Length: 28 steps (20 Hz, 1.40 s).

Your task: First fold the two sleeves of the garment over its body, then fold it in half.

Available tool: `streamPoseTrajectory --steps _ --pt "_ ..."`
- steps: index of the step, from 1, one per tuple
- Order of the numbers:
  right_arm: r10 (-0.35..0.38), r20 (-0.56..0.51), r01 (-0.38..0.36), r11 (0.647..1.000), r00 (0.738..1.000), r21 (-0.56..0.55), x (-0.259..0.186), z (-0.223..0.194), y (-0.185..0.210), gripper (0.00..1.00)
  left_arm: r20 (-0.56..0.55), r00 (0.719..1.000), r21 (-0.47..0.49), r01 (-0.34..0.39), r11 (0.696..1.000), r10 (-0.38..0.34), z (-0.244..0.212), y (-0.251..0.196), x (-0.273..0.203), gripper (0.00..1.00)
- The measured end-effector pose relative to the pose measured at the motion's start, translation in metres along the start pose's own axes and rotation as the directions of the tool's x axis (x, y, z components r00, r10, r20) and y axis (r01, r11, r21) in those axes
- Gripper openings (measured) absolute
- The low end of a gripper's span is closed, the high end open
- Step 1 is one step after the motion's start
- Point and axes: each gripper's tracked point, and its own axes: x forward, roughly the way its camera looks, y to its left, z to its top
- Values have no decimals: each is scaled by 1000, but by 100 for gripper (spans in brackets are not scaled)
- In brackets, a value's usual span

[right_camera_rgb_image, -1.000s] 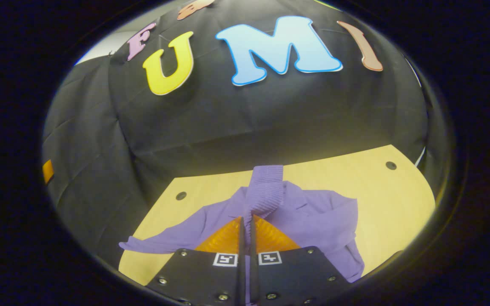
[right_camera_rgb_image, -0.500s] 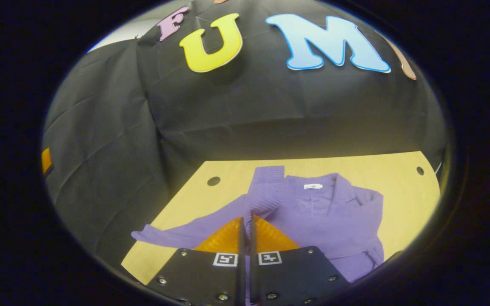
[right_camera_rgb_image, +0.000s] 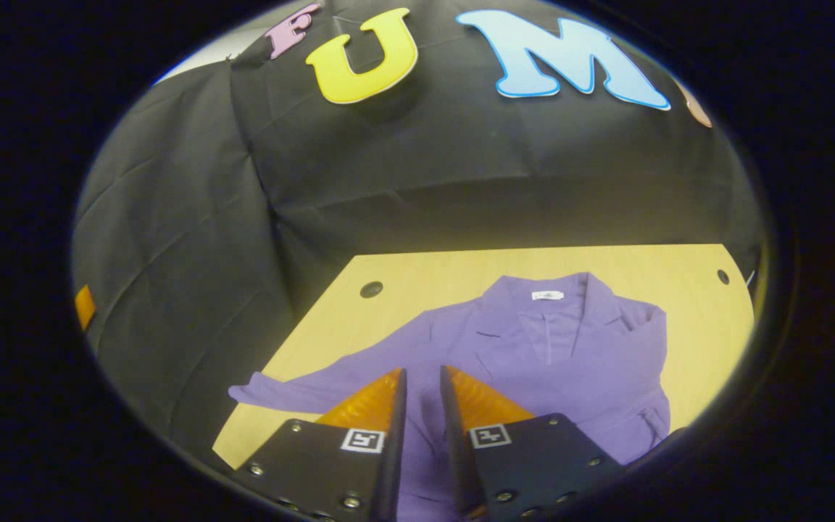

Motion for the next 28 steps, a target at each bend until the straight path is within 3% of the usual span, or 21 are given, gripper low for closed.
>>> streamPoseTrajectory --steps 1,2,9,18,24,28 --pt "-4 5 4 1000 1000 -1 0 3 -1 39 -7 1000 -8 -2 1000 2 -4 2 4 98" --pt "-8 5 8 1000 1000 -2 -3 4 -3 30 -15 1000 -23 -1 1000 1 -10 3 7 98" --pt "-21 31 24 996 999 -89 -37 12 -7 30 -87 995 -43 -44 998 40 -79 27 48 98" --pt "-35 81 40 997 996 -64 -77 41 -12 30 -195 973 -59 -141 988 127 -161 69 117 99" --pt "-68 102 74 995 992 -60 -96 58 -31 30 -288 940 -61 -209 976 183 -229 84 152 99" --pt "-98 110 104 993 989 -48 -106 62 -45 30 -352 913 -40 -235 971 206 -273 92 168 93"
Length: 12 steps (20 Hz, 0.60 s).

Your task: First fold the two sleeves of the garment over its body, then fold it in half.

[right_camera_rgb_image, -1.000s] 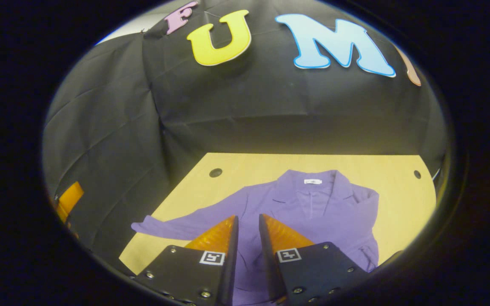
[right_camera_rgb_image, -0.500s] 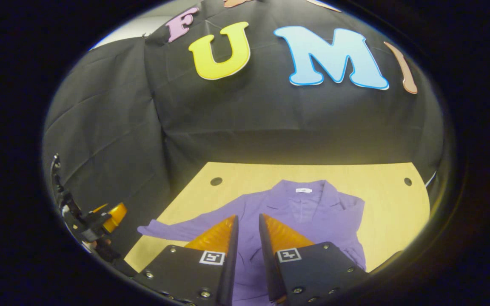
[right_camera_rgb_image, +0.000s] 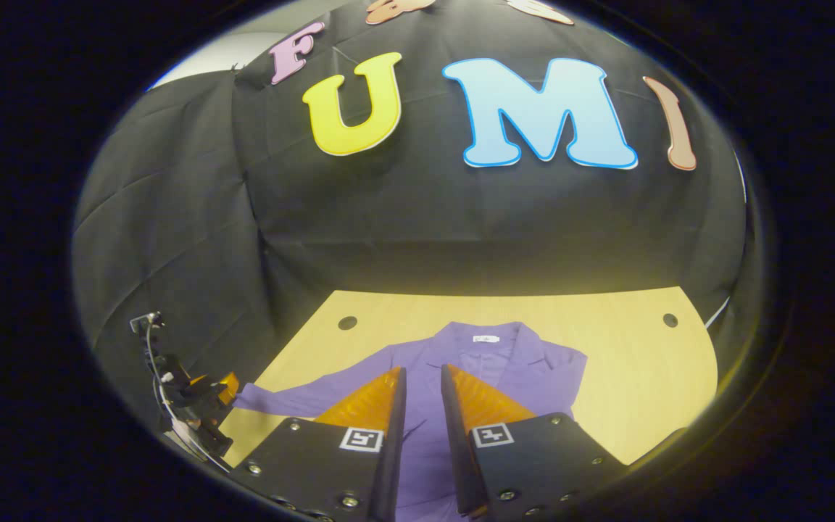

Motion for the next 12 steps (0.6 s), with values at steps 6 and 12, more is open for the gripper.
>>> streamPoseTrajectory --steps 6,12 --pt "-46 -31 46 999 998 -4 -13 -15 -21 30 -93 996 32 -7 999 10 -39 2 34 96" --pt "-92 -63 93 996 994 17 -19 -25 -40 30 -165 986 12 -33 999 34 -69 9 48 96"
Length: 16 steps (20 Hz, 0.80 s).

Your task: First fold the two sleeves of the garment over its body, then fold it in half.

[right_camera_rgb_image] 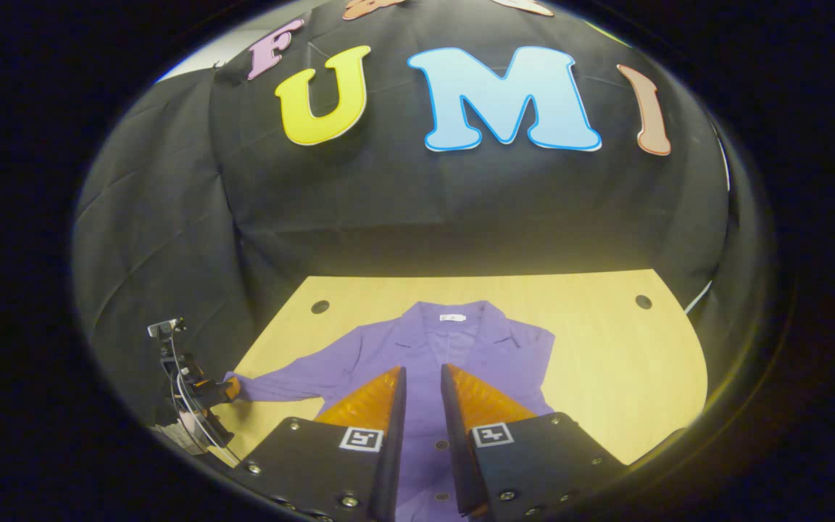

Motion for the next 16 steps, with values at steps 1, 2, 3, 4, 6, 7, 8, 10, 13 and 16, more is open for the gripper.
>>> streamPoseTrajectory --steps 1,2,3,4,6,7,8,10,13,16 --pt "-5 -1 5 1000 1000 0 1 1 -2 30 -13 1000 -2 -3 1000 3 -5 1 1 96" --pt "-8 -2 8 1000 1000 3 0 0 -3 30 -29 1000 -5 -5 1000 5 -10 3 4 96" --pt "-9 -3 9 1000 1000 6 1 1 -4 30 -30 1000 -14 -6 1000 5 -12 0 4 99" --pt "-11 -3 11 1000 1000 10 2 1 -4 30 -21 1000 -23 -1 1000 1 -9 0 6 100" --pt "-12 -6 12 1000 1000 16 2 0 -3 30 -26 1000 -31 6 999 -7 -12 0 4 99" --pt "-12 -9 12 1000 1000 16 3 0 -2 30 -27 1000 -32 14 999 -15 -11 -3 4 99" --pt "-12 -12 12 1000 1000 14 4 -3 -2 30 -36 999 -8 22 1000 -22 -9 -6 4 91" --pt "-11 -22 12 1000 1000 13 4 -7 -1 30 -58 997 35 52 998 -50 -12 -23 5 75" --pt "-8 -29 8 1000 1000 15 4 -8 -1 30 -62 996 46 62 997 -59 -10 -37 9 37" --pt "-8 -26 8 1000 1000 19 5 -7 -3 30 -68 995 63 73 995 -68 -9 -42 9 15"
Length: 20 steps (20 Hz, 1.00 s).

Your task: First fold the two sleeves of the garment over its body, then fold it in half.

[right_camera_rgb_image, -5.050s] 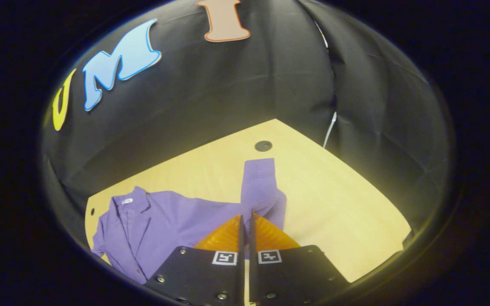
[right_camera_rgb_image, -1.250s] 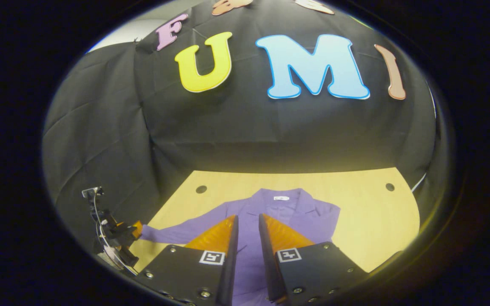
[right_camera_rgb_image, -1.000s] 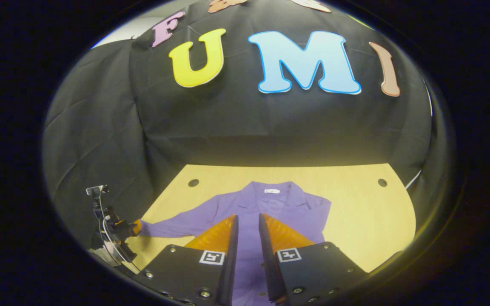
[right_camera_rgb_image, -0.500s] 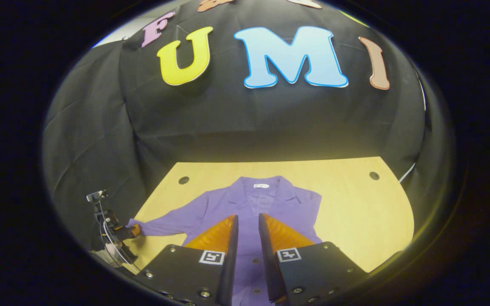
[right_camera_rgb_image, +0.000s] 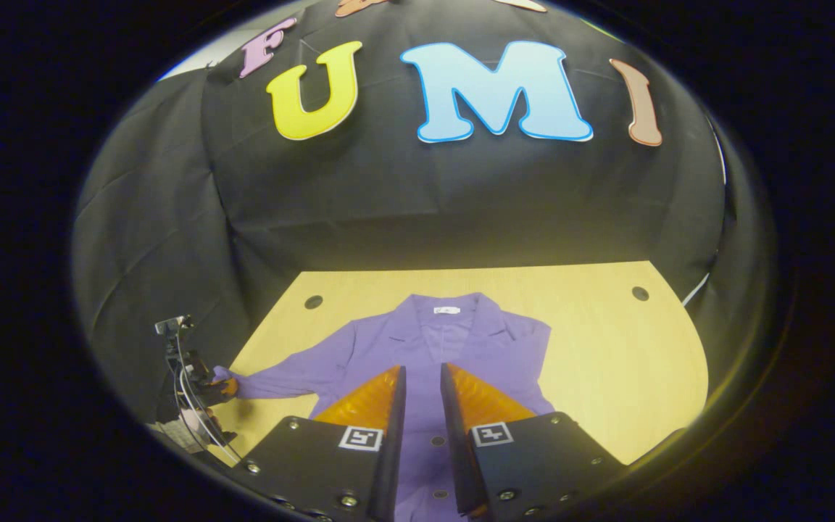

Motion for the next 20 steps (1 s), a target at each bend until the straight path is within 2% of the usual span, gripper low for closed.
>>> streamPoseTrajectory --steps 2,9,15,20 --pt "0 4 0 1000 1000 1 -2 1 -1 30 -14 1000 33 -14 999 15 1 2 -5 9" --pt "-7 29 6 999 1000 34 -9 3 -15 30 13 1000 58 -2 998 1 19 -7 -19 8" --pt "-26 38 23 998 999 62 -18 -1 -39 30 83 995 122 52 991 -63 54 -44 -48 8" --pt "-46 47 42 995 998 88 -25 -6 -65 30 146 977 196 125 973 -155 89 -103 -75 8"
